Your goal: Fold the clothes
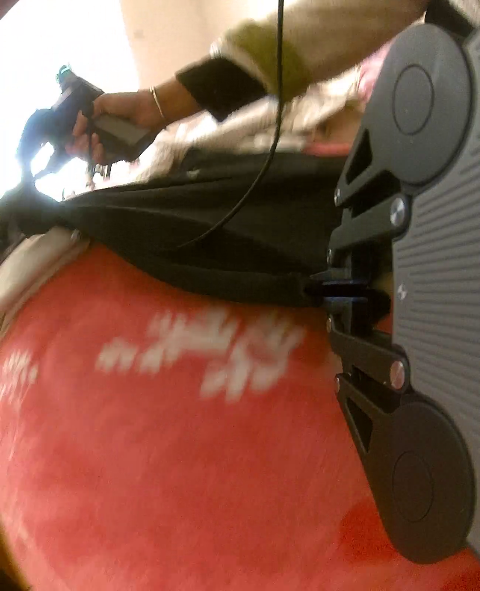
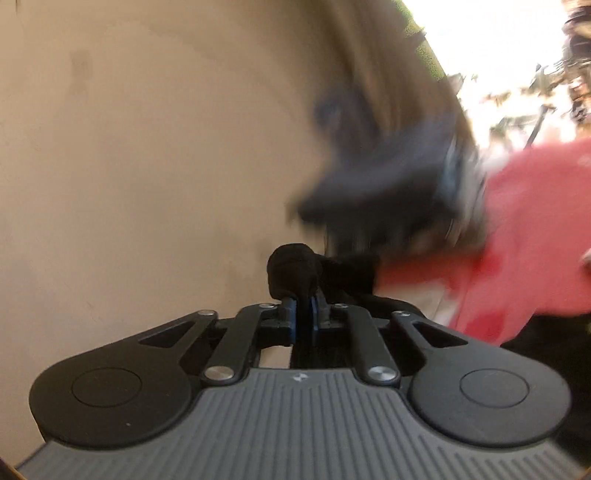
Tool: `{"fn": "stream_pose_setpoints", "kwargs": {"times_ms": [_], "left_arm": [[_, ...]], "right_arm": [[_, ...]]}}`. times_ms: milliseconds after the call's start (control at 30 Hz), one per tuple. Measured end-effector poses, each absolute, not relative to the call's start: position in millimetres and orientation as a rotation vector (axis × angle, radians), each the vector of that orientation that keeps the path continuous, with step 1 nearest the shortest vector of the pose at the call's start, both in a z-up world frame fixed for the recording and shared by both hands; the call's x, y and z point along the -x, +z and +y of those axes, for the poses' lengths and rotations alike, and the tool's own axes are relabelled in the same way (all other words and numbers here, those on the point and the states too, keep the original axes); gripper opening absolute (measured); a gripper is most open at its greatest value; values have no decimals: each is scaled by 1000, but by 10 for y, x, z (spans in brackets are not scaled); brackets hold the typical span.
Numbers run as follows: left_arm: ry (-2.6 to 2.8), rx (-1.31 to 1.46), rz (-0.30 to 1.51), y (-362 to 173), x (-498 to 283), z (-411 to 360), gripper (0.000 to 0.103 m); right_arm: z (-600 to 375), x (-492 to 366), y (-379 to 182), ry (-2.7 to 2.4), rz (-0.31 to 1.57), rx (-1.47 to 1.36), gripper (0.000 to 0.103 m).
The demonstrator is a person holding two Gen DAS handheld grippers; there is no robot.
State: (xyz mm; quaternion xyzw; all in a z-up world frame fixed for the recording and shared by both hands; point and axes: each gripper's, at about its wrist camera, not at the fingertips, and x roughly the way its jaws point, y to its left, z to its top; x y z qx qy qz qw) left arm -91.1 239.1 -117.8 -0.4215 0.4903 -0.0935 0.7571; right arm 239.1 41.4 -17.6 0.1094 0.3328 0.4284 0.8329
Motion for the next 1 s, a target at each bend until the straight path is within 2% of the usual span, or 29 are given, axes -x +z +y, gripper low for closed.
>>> {"fn": "stream_pose_setpoints", "kwargs": {"times_ms": [100,167,200,233,400,467,533,600,700,767,833,967,1000], "left_arm": [[-164,883,1047,-1139,943,2449,13],[-156,840,1041,-1073,960,2434,19],[-149,814,1042,-1039,966,2432,23],[-141,793,1042,-1008,975,2443,24],[-98,724,1041,-868,1037,2567,26],[-110,707,1052,-821,1086,2599,31],[-137,678,1075,-800,1101,2572,44],[-158,623,1108,-783,1134,2484,46],[-179,493,1133,-757,1176,2260,46],[-168,441,1129,-750,1195,2145,45],[-152,427,1120,-747,1198,2076,40],[-111,422,1104,-748,1185,1977,31],[-95,422,1103,-751,1177,1959,18]], "right_arm": [[515,-2491,-345,891,837,-143,15],[239,-2519,-278,915,825,-222,23],[39,-2536,-199,928,809,-274,30],[-153,-2545,-116,939,793,-317,32],[-1148,-2483,440,1056,726,-485,33],[-1477,-2323,626,1142,737,-513,33],[-1715,-2070,753,1240,777,-514,33],[-1779,-1765,698,1346,880,-469,33],[-1672,-1182,299,1443,1061,-337,33],[-1563,-693,-12,1471,1111,-160,32],[-1460,-191,-275,1495,1090,52,29],[-1371,541,-540,1505,905,366,21],[-1369,645,-569,1493,851,419,20]]}}
